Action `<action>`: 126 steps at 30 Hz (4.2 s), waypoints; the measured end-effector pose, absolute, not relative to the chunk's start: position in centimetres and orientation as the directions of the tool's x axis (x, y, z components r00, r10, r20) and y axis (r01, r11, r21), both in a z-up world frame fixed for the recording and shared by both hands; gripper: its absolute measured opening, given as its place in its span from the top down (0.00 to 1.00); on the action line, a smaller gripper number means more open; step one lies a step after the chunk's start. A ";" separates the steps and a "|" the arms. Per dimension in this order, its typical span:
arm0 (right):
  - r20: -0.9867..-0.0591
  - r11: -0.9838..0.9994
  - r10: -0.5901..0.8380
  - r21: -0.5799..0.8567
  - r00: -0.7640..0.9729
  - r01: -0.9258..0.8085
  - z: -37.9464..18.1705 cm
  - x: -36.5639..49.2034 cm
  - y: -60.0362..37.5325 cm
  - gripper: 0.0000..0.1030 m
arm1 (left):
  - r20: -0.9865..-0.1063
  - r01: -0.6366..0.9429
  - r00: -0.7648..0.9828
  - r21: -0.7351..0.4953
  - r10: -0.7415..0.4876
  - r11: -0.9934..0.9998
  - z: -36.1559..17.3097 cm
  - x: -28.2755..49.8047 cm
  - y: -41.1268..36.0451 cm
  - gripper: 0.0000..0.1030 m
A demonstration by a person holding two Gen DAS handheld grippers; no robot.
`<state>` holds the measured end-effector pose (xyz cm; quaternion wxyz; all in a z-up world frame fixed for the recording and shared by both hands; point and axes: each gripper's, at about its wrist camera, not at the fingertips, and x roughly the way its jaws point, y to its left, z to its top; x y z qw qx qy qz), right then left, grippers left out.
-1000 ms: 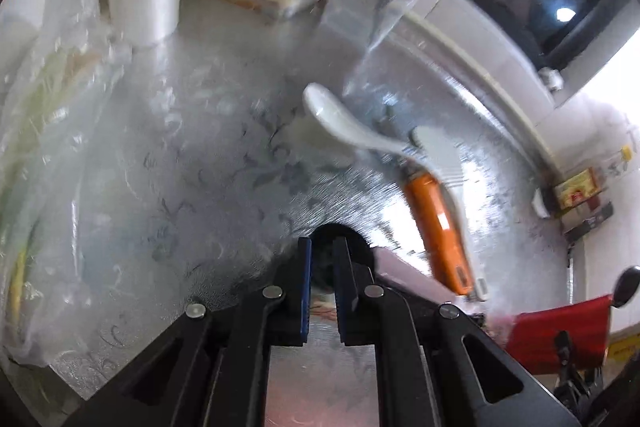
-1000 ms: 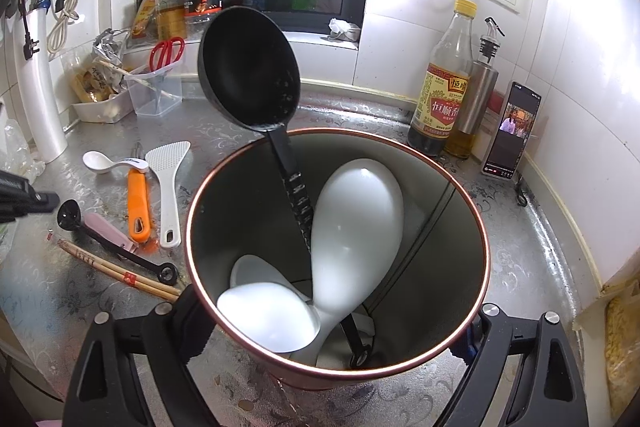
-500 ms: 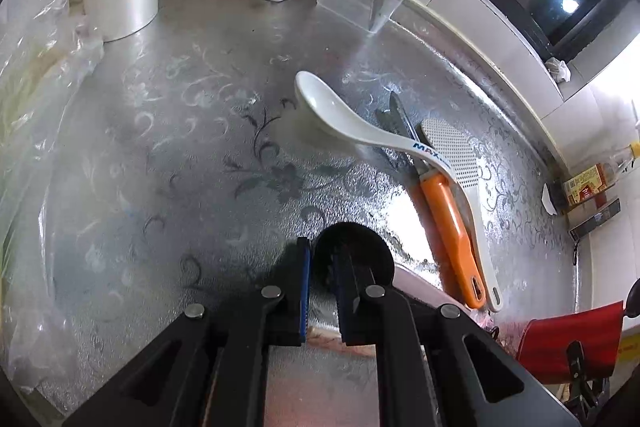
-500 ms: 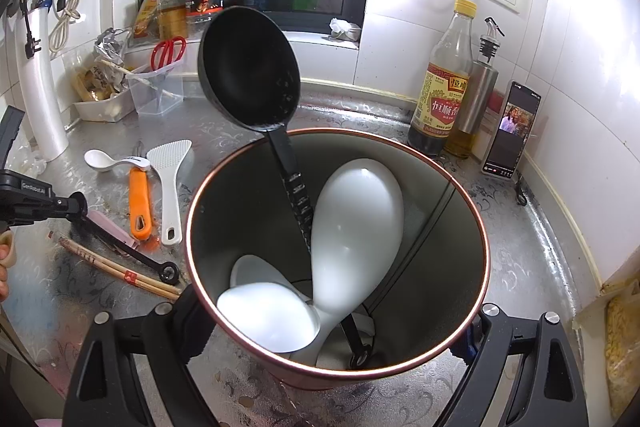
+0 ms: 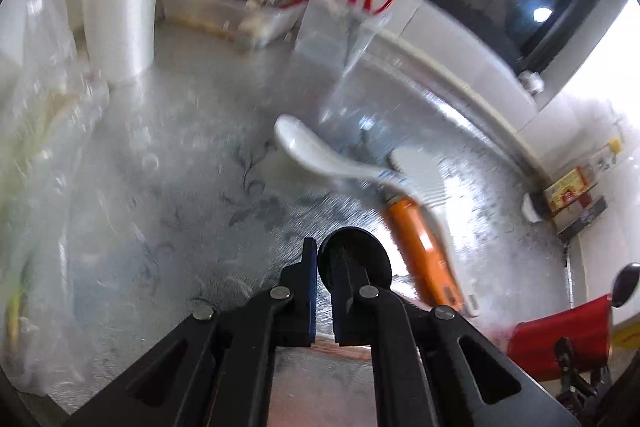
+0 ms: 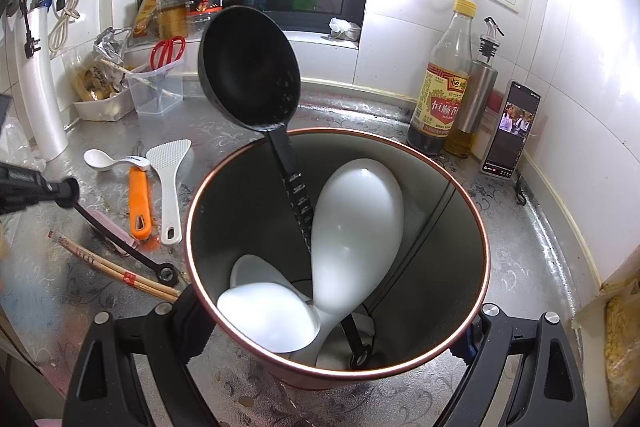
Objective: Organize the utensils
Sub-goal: 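Lift the black scoop and carry it toward the red holder with the left gripper, then lower the black scoop handle-first into the red holder and open the left gripper, then move the left gripper back over the wooden chopsticks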
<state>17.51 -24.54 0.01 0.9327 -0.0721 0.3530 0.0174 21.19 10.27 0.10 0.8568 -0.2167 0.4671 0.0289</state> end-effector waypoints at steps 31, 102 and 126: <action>-0.662 0.989 -0.020 -0.122 0.749 -0.081 0.0 17.4 -24.5 0.10 | -0.439 0.276 0.837 -0.177 -0.327 0.945 19.8 18.8 -3.5 0.95; -0.680 0.990 -0.019 -0.114 0.733 -0.080 -0.2 17.5 -24.3 0.09 | -0.800 -0.122 0.583 -0.256 -0.139 0.959 7.4 19.6 5.3 0.30; -0.689 0.990 -0.032 -0.122 0.724 -0.072 -0.4 17.2 -24.0 0.09 | -0.932 -0.281 0.354 -0.184 -0.077 0.942 -1.8 18.8 7.6 0.13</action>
